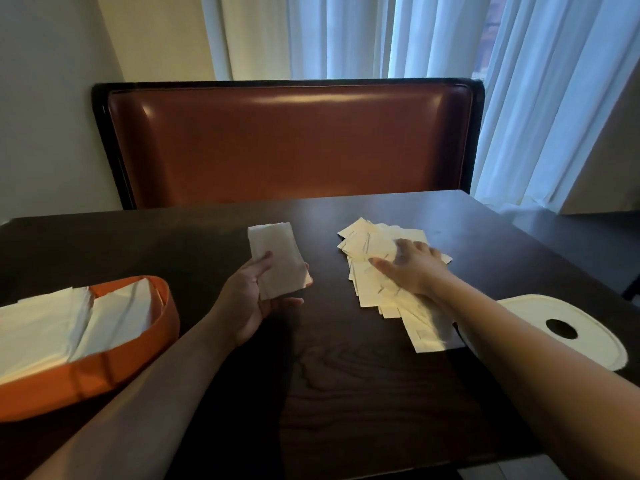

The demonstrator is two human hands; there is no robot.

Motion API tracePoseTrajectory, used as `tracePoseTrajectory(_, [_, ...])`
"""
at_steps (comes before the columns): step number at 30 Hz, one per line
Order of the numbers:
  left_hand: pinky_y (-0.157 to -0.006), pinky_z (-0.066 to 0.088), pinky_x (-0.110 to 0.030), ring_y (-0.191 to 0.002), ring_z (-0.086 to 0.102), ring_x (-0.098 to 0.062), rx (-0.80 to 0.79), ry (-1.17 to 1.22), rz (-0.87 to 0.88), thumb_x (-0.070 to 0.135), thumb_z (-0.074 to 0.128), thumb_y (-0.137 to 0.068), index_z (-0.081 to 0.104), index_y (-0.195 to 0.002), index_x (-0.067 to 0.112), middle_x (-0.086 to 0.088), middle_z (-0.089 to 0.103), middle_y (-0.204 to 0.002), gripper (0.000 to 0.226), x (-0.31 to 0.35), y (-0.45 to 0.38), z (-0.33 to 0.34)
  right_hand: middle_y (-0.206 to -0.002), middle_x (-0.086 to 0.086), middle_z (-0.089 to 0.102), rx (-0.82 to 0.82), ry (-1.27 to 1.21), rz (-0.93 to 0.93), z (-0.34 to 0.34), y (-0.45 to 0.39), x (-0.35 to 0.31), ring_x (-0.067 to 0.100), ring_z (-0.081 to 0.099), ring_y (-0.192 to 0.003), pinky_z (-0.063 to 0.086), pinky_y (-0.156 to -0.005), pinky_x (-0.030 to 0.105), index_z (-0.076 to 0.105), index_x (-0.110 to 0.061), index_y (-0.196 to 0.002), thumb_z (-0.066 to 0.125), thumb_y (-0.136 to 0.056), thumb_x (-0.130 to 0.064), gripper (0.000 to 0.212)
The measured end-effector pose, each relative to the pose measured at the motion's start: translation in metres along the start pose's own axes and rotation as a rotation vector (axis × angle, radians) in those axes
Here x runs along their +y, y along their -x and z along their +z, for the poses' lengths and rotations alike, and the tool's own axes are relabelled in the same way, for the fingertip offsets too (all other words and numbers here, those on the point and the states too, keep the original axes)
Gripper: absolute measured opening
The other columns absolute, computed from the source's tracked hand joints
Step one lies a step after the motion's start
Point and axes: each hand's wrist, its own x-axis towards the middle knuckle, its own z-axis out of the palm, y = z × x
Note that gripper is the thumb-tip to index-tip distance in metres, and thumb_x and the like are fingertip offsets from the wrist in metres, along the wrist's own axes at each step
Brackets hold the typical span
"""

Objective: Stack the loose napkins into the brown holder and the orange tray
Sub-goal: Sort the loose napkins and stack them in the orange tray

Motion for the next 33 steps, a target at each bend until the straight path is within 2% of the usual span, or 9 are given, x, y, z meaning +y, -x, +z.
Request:
tracePoseTrajectory(9, [-0.068, 0.055, -0.037, -0.099, 0.057, -0.028, 0.117, -0.012, 0.09, 0.033, 0.043, -0.102, 0.048, -0.124, 0.015, -0.013, 0.056, -0.111, 0.028, 0.004, -0.004, -0.007, -0.161, 0.003, 0.023, -0.052, -0.032, -0.251, 0.043, 0.021, -0.075, 0.032, 0.017, -0.148, 0.024, -0.116, 0.052, 0.023, -0.028, -0.153, 0.044, -0.089, -0.074, 0.081])
tracePoseTrajectory(14, [-0.065, 0.06, -0.036, -0.101, 0.062, -0.028, 0.14, 0.078, 0.098, 0.031, 0.044, -0.103, 0.051, -0.112, 0.02, -0.013, 0.059, -0.113, 0.016, 0.007, -0.005, -0.011, -0.156, 0.005, 0.032, -0.094, 0.055, -0.309, 0.04, 0.033, -0.093, 0.032, 0.024, -0.143, 0.032, -0.111, 0.051, 0.029, -0.027, -0.151, 0.044, -0.085, -0.078, 0.085])
tracePoseTrajectory(17, [-0.065, 0.062, -0.037, -0.098, 0.065, -0.027, 0.124, 0.129, 0.101, 0.029, 0.043, -0.103, 0.051, -0.115, 0.015, -0.015, 0.062, -0.111, 0.02, 0.006, -0.006, -0.011, -0.134, 0.007, 0.057, -0.131, -0.183, -0.272, 0.018, 0.023, -0.094, 0.025, 0.052, -0.119, 0.048, -0.096, 0.039, 0.051, -0.021, -0.137, 0.05, -0.085, -0.074, 0.075])
tracePoseTrajectory(20, [-0.071, 0.061, -0.04, -0.1, 0.064, -0.028, 0.127, 0.134, 0.096, 0.029, 0.043, -0.103, 0.052, -0.108, 0.017, -0.014, 0.061, -0.109, 0.016, 0.007, -0.006, -0.01, -0.115, 0.005, 0.068, 0.058, -0.296, -0.259, 0.003, 0.008, -0.088, 0.017, 0.061, -0.092, 0.052, -0.08, 0.031, 0.06, -0.014, -0.122, 0.053, -0.091, -0.063, 0.058])
tracePoseTrajectory(22, [-0.073, 0.061, -0.041, -0.104, 0.064, -0.031, 0.099, 0.167, 0.079, 0.029, 0.045, -0.102, 0.051, -0.113, 0.016, -0.017, 0.061, -0.115, 0.019, 0.007, -0.007, -0.012, -0.113, 0.004, 0.068, 0.033, -0.248, -0.272, 0.008, 0.003, -0.085, 0.018, 0.062, -0.094, 0.055, -0.085, 0.035, 0.058, -0.015, -0.124, 0.057, -0.09, -0.06, 0.056])
tracePoseTrajectory(24, [-0.076, 0.059, -0.043, -0.107, 0.063, -0.032, 0.078, 0.184, 0.066, 0.03, 0.046, -0.101, 0.052, -0.117, 0.015, -0.018, 0.061, -0.118, 0.023, 0.005, -0.009, -0.014, -0.119, 0.0, 0.063, -0.064, -0.135, -0.311, 0.018, 0.002, -0.083, 0.022, 0.056, -0.11, 0.051, -0.095, 0.041, 0.058, -0.019, -0.126, 0.06, -0.085, -0.066, 0.062])
tracePoseTrajectory(27, [-0.078, 0.057, -0.041, -0.106, 0.063, -0.031, 0.062, 0.164, 0.06, 0.032, 0.049, -0.1, 0.056, -0.113, 0.015, -0.014, 0.069, -0.106, 0.022, 0.005, -0.012, -0.017, -0.125, -0.001, 0.055, -0.027, -0.059, -0.354, 0.029, 0.003, -0.082, 0.023, 0.045, -0.121, 0.044, -0.101, 0.044, 0.058, -0.024, -0.127, 0.06, -0.08, -0.072, 0.067])
tracePoseTrajectory(29, [-0.078, 0.055, -0.041, -0.102, 0.063, -0.029, 0.05, 0.153, 0.062, 0.031, 0.049, -0.099, 0.06, -0.108, 0.016, -0.01, 0.074, -0.094, 0.02, 0.003, -0.014, -0.018, -0.121, 0.0, 0.057, 0.0, -0.132, -0.367, 0.033, 0.003, -0.081, 0.022, 0.05, -0.116, 0.047, -0.099, 0.043, 0.058, -0.025, -0.126, 0.062, -0.084, -0.065, 0.058])
tracePoseTrajectory(33, [-0.075, 0.057, -0.041, -0.103, 0.062, -0.029, 0.009, 0.16, 0.067, 0.03, 0.044, -0.102, 0.065, -0.118, 0.023, -0.013, 0.07, -0.106, 0.027, 0.001, -0.018, -0.021, -0.092, 0.001, 0.067, 0.121, -0.244, -0.407, 0.038, 0.005, -0.078, 0.019, 0.062, -0.085, 0.054, -0.075, 0.034, 0.064, -0.023, -0.104, 0.056, -0.098, -0.041, 0.02])
